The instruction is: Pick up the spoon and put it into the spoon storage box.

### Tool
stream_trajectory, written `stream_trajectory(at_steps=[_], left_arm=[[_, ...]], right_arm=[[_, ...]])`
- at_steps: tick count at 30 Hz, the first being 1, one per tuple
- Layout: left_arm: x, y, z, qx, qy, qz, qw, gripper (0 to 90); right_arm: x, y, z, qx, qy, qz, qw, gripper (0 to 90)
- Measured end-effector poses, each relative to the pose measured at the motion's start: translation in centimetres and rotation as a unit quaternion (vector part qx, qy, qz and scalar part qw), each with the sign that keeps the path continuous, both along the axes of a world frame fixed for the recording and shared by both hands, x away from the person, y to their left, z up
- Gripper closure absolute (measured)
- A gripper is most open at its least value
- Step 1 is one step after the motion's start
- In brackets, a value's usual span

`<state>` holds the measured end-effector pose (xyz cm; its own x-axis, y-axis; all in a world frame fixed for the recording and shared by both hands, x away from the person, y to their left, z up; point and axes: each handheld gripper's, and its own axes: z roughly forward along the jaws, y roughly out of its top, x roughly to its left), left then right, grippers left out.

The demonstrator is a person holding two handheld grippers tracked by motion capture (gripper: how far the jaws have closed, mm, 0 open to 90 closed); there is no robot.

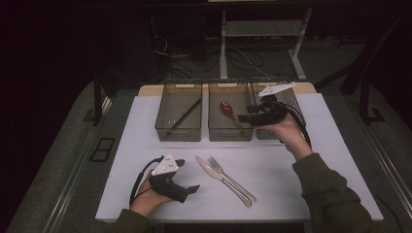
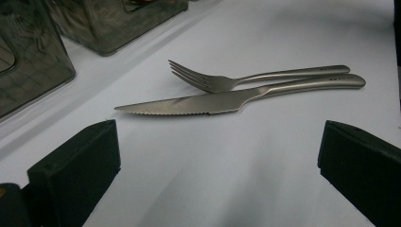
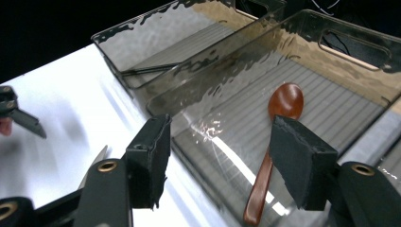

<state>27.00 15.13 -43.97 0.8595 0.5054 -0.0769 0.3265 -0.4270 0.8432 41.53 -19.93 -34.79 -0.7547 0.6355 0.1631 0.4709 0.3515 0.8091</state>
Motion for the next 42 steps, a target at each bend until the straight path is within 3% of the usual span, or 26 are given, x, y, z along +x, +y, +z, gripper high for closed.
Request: stream_trajectory(at_steps=[14, 29, 42], left_arm=[[0.0, 0.1, 0.0, -0.003, 0.002, 0.005, 1.0000, 0.0], [-0.2, 0.2, 0.2, 0.001, -0.003, 0.007, 1.0000, 0.0], [-0.5, 0.3, 0.2, 0.004, -0.004, 0.011, 0.9999, 0.0]], right_arm=[[-4.2, -3.2, -1.6, 0.011, -0.002, 0.001, 0.9999, 38.0], [-8.1, -5.9, -4.1, 0.000, 0.012, -0.005, 0.9999, 38.4], [-10.4, -6.4, -5.3, -0.007, 0.019, 0.005, 0.9998, 38.5]])
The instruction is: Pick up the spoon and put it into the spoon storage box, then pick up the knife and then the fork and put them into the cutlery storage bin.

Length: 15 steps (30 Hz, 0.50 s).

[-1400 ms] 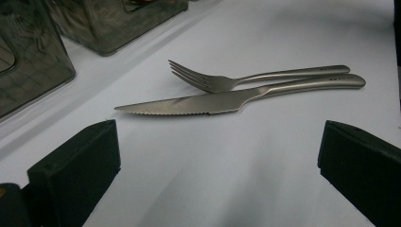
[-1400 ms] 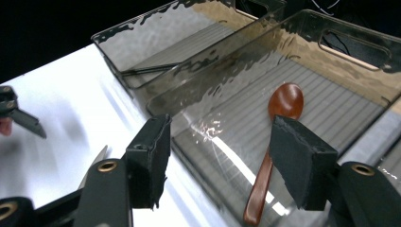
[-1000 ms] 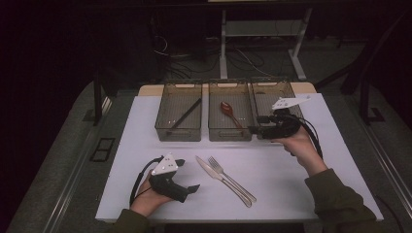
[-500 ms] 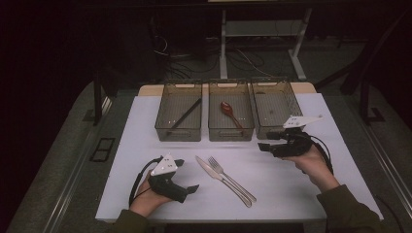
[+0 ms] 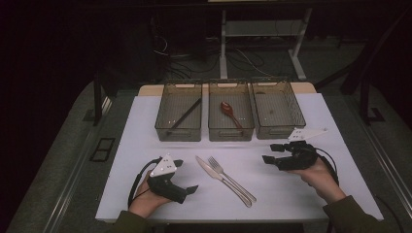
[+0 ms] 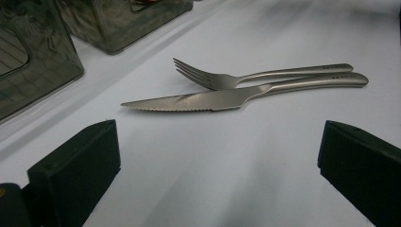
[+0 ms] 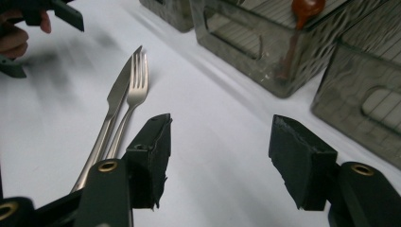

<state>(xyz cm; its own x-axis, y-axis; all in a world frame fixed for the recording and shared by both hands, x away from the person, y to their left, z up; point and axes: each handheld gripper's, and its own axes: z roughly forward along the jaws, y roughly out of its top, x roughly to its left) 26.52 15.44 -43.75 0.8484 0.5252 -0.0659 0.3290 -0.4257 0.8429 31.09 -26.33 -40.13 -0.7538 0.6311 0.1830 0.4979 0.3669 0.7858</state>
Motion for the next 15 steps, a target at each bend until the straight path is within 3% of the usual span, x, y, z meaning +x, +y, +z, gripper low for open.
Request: stream_trajectory(at_steps=[8, 15], left_arm=[[0.0, 0.0, 0.0, 0.001, -0.001, 0.001, 1.0000, 0.0], [0.1, -0.1, 0.0, 0.002, -0.002, -0.004, 1.0000, 0.0]], right_arm=[[-1.2, 0.5, -0.6, -0.007, 0.010, 0.020, 0.9997, 44.2], [-2.4, 1.3, -1.1, -0.010, 0.026, 0.037, 0.9989, 64.2]])
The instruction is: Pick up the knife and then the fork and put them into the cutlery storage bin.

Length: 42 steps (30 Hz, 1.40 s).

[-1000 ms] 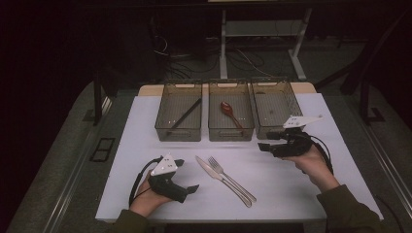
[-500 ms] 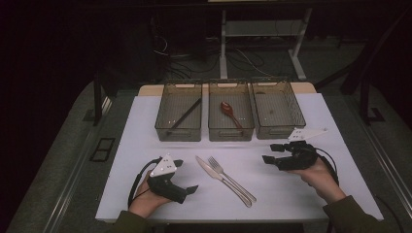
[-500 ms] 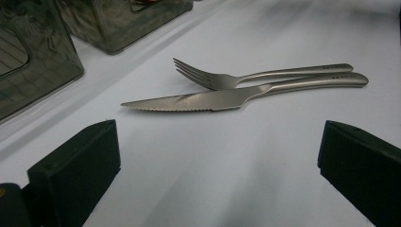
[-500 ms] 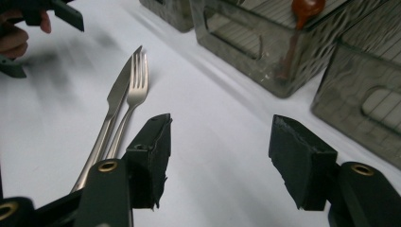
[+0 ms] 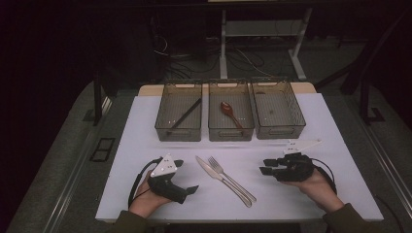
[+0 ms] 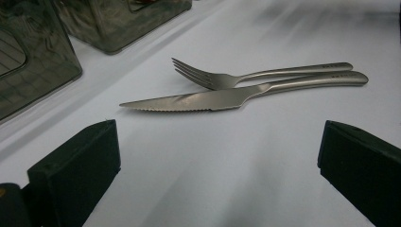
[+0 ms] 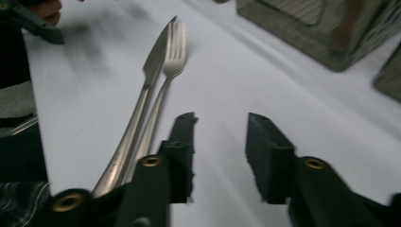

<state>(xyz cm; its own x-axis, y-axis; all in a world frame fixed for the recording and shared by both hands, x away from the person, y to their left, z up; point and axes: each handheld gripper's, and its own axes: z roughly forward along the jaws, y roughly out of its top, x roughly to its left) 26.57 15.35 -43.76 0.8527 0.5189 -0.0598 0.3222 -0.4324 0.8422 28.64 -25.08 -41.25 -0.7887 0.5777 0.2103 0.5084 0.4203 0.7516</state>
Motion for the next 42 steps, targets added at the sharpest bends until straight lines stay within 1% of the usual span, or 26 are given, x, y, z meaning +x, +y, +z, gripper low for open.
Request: stream_trajectory(at_steps=[4, 7, 10, 12, 13, 16, 17, 19, 20, 22, 24, 26, 29, 31, 34, 36, 40, 42], left_arm=[[0.2, 0.0, -0.1, 0.001, 0.002, -0.001, 1.0000, 0.0], [0.3, 0.0, -0.2, 0.000, 0.004, -0.001, 1.0000, 0.0], [0.4, 0.0, -0.2, 0.000, 0.006, -0.004, 1.0000, 0.0], [0.4, -0.1, -0.2, 0.000, 0.005, -0.005, 1.0000, 0.0], [0.4, -0.1, -0.2, 0.001, 0.004, -0.005, 1.0000, 0.0], [0.3, -0.2, -0.1, 0.001, 0.004, -0.005, 1.0000, 0.0], [0.3, -0.3, -0.1, 0.001, 0.004, -0.004, 1.0000, 0.0], [0.2, -0.3, -0.1, 0.001, 0.003, -0.003, 1.0000, 0.0], [0.2, -0.3, 0.0, 0.001, 0.003, -0.003, 1.0000, 0.0], [0.2, -0.3, -0.1, 0.001, 0.004, -0.003, 1.0000, 0.0], [0.3, -0.3, -0.1, 0.002, 0.004, -0.003, 1.0000, 0.0], [0.3, -0.4, -0.1, 0.003, 0.004, -0.004, 1.0000, 0.0], [0.3, -0.4, -0.1, 0.003, 0.004, -0.004, 1.0000, 0.0], [0.3, -0.3, -0.1, 0.002, 0.004, -0.004, 1.0000, 0.0], [0.3, -0.3, -0.1, 0.002, 0.004, -0.004, 1.0000, 0.0], [0.3, -0.3, -0.1, 0.002, 0.003, -0.005, 1.0000, 0.0], [0.3, -0.4, -0.1, 0.003, 0.004, -0.005, 1.0000, 0.0], [0.3, -0.4, -0.1, 0.004, 0.004, -0.005, 1.0000, 0.0]], right_arm=[[-0.8, 0.7, -0.5, -0.004, 0.010, 0.019, 0.9998, 75.2], [-1.3, 1.6, -0.8, -0.012, 0.019, 0.042, 0.9989, 81.0], [-1.7, 2.4, -1.0, -0.013, 0.026, 0.056, 0.9980, 86.0], [-1.9, 3.0, -1.2, -0.019, 0.029, 0.067, 0.9971, 88.5], [-2.0, 3.2, -1.4, -0.019, 0.035, 0.071, 0.9967, 88.5], [-2.4, 4.0, -1.7, -0.026, 0.036, 0.085, 0.9954, 88.6], [-2.5, 4.3, -1.8, -0.027, 0.040, 0.089, 0.9949, 88.6], [-2.8, 4.7, -1.9, -0.031, 0.039, 0.098, 0.9940, 88.6], [-3.0, 4.8, -2.0, -0.037, 0.038, 0.102, 0.9933, 88.6], [-3.3, 5.0, -2.1, -0.042, 0.038, 0.106, 0.9927, 88.6], [-3.6, 5.0, -2.1, -0.053, 0.032, 0.107, 0.9924, 88.6], [-3.8, 4.9, -2.2, -0.052, 0.036, 0.107, 0.9922, 88.7], [-4.0, 5.0, -2.5, -0.059, 0.037, 0.111, 0.9914, 88.7], [-4.1, 5.1, -2.7, -0.068, 0.039, 0.113, 0.9905, 88.7], [-4.2, 5.3, -2.9, -0.073, 0.044, 0.115, 0.9897, 88.7], [-4.3, 5.3, -2.9, -0.079, 0.042, 0.118, 0.9890, 88.7], [-4.6, 5.1, -2.9, -0.083, 0.042, 0.122, 0.9882, 88.8], [-4.8, 5.2, -2.9, -0.085, 0.041, 0.117, 0.9886, 88.8]])
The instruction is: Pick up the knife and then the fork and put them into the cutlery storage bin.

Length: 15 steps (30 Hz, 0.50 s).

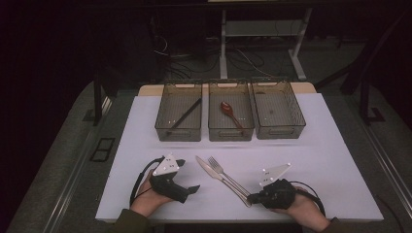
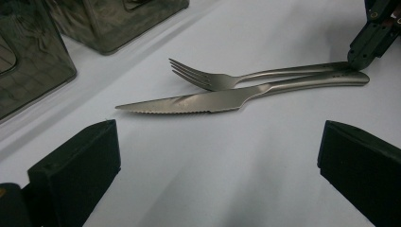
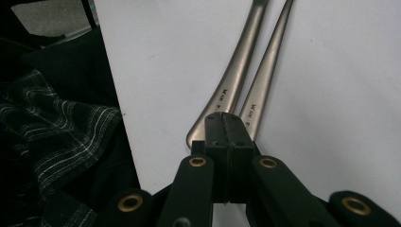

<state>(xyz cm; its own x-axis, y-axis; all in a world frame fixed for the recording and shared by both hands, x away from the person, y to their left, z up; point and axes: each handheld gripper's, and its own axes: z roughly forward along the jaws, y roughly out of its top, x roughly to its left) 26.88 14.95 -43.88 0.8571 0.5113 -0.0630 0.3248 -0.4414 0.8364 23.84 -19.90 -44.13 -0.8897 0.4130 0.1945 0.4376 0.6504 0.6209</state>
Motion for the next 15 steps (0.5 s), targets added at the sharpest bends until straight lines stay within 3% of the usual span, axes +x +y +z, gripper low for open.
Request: stream_trajectory(at_steps=[15], left_arm=[[-0.01, -0.09, -0.01, 0.000, -0.001, -0.001, 1.0000, 0.0]], right_arm=[[0.43, -0.45, 0.12, -0.018, -0.025, -0.020, 0.9993, 88.9]])
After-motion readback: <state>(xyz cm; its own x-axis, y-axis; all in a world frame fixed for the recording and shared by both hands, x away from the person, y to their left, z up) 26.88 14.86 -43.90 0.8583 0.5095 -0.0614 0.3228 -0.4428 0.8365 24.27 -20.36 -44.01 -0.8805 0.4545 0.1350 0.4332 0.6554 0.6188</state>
